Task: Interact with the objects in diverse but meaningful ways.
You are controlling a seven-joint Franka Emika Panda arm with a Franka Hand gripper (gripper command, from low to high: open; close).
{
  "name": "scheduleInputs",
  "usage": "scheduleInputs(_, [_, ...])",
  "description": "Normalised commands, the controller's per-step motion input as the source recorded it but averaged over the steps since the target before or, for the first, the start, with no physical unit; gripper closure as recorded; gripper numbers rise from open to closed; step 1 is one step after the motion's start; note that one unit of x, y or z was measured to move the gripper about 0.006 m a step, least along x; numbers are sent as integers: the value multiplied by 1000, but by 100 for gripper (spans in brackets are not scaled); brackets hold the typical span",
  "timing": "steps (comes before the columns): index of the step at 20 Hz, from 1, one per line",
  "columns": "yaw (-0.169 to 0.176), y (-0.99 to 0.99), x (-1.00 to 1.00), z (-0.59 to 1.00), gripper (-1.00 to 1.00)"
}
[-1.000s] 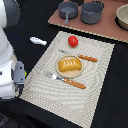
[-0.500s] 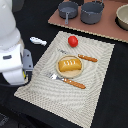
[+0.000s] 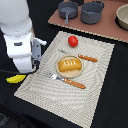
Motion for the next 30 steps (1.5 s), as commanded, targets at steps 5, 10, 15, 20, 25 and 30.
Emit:
scheduleInputs(5, [-39,601,-453,-16,-100])
scheduleInputs(10, [22,753,-355,-45,-100])
scheduleInputs(15, [14,811,-387,-54,-100])
scheduleInputs(20, [0,753,-374,-81,-100])
scheduleInputs(25, [-58,643,-442,-149,-100])
scheduleInputs(30, [-35,549,-509,-197,-100])
